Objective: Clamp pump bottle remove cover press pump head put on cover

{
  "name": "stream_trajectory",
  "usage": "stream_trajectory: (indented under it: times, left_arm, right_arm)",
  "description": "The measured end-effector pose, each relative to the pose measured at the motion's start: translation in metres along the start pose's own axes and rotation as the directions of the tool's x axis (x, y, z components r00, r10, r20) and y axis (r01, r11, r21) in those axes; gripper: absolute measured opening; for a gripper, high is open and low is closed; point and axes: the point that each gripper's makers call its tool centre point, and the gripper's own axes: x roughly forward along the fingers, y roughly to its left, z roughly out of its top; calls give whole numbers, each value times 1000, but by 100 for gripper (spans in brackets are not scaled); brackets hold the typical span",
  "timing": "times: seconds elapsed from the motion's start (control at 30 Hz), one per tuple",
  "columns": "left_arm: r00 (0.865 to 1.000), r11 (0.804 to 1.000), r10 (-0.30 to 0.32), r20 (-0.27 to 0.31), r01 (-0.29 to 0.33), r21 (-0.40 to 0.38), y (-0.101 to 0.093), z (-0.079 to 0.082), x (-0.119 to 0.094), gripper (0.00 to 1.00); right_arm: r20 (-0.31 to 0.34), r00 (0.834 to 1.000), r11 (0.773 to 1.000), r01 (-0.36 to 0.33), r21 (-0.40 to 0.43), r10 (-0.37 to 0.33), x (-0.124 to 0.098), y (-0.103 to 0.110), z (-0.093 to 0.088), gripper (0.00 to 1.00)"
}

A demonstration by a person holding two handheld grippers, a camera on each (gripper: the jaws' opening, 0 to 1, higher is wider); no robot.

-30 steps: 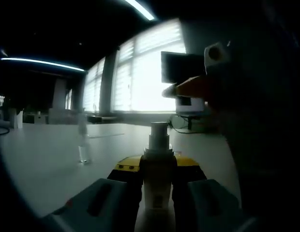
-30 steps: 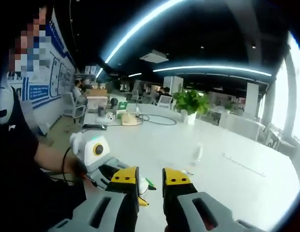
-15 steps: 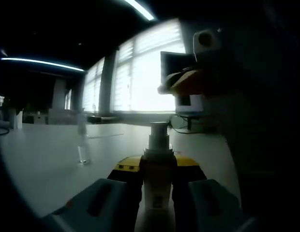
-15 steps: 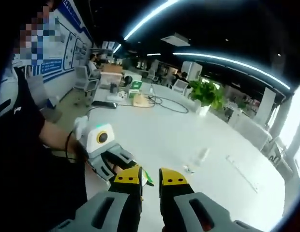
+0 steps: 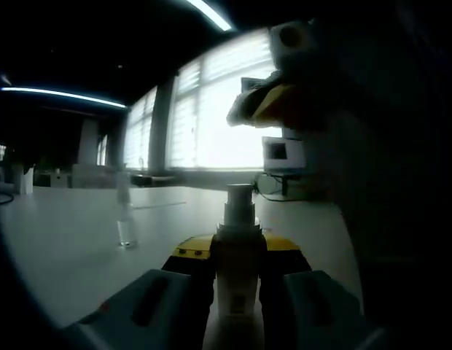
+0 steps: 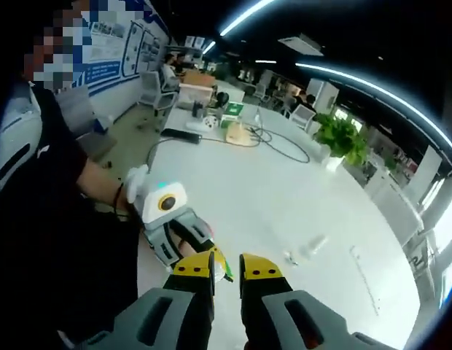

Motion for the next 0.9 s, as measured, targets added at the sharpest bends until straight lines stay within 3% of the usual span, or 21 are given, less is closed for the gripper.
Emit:
stream_trajectory:
  times: [0.1, 0.27, 0.33, 0.5, 0.57, 0.7, 0.8, 0.9]
  left_arm:
    - [1000, 1000, 0, 0, 0, 1, 0, 0, 0, 14]
    - [1000, 1000, 2, 1, -2, 3, 0, 0, -1, 14]
    - [1000, 1000, 2, 1, -2, 3, 0, 0, -1, 14]
    - [1000, 1000, 3, 0, -3, 1, 0, 0, -1, 14]
    - [1000, 1000, 3, -1, -3, -5, 0, 0, -1, 14]
    - [1000, 1000, -4, -2, 4, -3, -2, 0, -1, 14]
    - [1000, 1000, -11, 0, 11, 4, -3, 0, -1, 14]
    - [1000, 1000, -16, -1, 16, 1, -4, 0, -1, 14]
  right_arm:
    - [-67, 997, 994, -46, -101, 39, 3, 4, -3, 8]
    - [-164, 982, 978, -121, -172, 93, 6, 8, -7, 7]
    - [-207, 968, 958, -186, -218, 141, 7, 15, -10, 7]
    - [-340, 914, 930, -303, -210, 221, 6, 24, -17, 5]
    - [-381, 895, 917, -333, -219, 234, 7, 24, -17, 5]
    - [-408, 881, 907, -353, -230, 239, 14, 23, -9, 4]
    - [-459, 854, 889, -387, -246, 245, 16, 22, -12, 3]
    - [-486, 833, 885, -409, -222, 263, 18, 20, -14, 2]
